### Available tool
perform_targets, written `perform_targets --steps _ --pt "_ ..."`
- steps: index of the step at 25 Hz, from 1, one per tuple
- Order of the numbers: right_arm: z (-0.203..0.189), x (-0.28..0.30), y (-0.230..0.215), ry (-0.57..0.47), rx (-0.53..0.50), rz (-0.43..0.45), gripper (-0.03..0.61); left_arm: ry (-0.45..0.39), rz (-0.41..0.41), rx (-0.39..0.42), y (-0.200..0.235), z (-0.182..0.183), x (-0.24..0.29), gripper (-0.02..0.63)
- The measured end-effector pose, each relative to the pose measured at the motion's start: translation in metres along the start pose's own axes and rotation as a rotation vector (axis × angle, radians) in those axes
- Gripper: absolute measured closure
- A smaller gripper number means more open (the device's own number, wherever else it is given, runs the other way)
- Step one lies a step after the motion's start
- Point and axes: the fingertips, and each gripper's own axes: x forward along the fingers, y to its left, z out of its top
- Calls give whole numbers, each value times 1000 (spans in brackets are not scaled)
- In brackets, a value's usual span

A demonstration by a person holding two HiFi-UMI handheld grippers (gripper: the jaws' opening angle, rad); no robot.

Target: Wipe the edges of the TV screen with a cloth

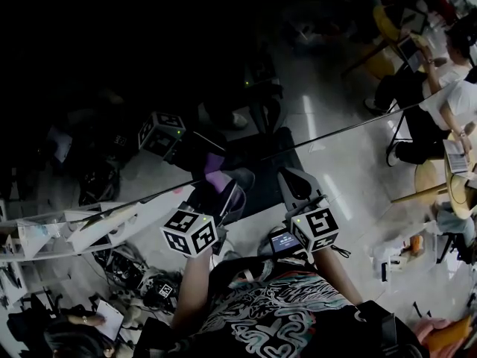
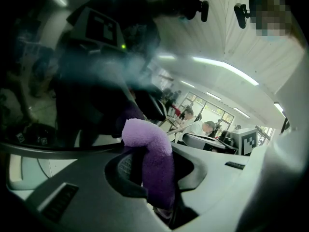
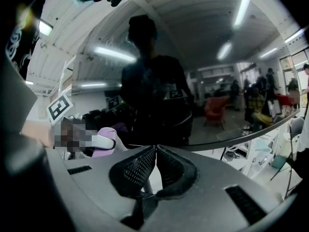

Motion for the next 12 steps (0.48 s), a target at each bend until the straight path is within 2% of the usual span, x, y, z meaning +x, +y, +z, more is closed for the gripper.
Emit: perform_targets --steps 7,12 --pt "-1 1 -11 -7 4 -6 548 -4 -9 -4 -3 2 11 508" --pt "-8 -20 -41 1 10 -10 548 5 -8 -13 -26 -4 34 508"
